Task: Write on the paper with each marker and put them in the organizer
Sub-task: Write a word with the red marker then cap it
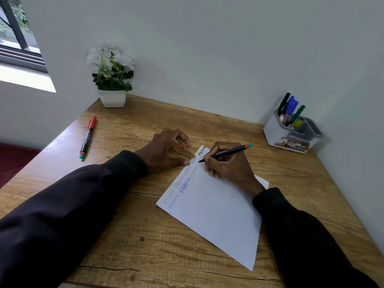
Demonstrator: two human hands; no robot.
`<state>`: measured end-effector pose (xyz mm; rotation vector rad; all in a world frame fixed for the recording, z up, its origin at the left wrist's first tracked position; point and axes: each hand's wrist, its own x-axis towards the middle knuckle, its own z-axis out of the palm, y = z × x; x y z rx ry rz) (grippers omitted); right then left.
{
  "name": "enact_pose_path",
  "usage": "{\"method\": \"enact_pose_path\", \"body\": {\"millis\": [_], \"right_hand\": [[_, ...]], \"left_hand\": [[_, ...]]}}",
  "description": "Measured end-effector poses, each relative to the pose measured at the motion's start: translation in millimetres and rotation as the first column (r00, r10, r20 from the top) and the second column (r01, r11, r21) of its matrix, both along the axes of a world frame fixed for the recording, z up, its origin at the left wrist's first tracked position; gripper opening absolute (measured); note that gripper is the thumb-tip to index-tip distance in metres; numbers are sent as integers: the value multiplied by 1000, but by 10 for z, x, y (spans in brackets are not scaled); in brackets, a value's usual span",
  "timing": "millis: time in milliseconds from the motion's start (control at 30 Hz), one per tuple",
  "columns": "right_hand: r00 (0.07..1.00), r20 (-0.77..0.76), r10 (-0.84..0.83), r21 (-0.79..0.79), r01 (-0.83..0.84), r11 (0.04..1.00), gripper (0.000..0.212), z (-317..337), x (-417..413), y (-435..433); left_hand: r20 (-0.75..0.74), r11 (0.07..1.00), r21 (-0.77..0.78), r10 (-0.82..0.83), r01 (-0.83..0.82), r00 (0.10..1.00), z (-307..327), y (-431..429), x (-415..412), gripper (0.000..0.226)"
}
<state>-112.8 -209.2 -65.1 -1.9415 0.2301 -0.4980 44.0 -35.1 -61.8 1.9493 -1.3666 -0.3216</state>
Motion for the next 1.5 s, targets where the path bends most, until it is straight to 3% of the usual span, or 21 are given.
{"method": "enact_pose_path", "body": {"millis": [167, 567, 700, 833, 1500], "right_hand": [[1000, -28, -11, -21, 11, 1000, 14, -2, 6, 13], [999, -54, -4, -19, 3, 1000, 13, 35, 1, 34], [999, -49, -13, 3, 13, 1000, 22, 40, -11, 51], [999, -29, -17, -13, 17, 1000, 15, 40, -7, 68], [998, -13, -54, 19, 54, 998, 19, 9, 22, 67]], "left_hand": [[-7, 998, 52, 41, -40, 999, -54, -3, 54, 45], [20, 999, 37, -17, 16, 1000, 29, 21, -21, 31], [16, 999, 49, -3, 2, 1000, 24, 21, -22, 33], [6, 999, 51, -4, 4, 1000, 56, 24, -49, 33], [38, 999, 50, -4, 3, 999, 50, 23, -44, 39]]}}
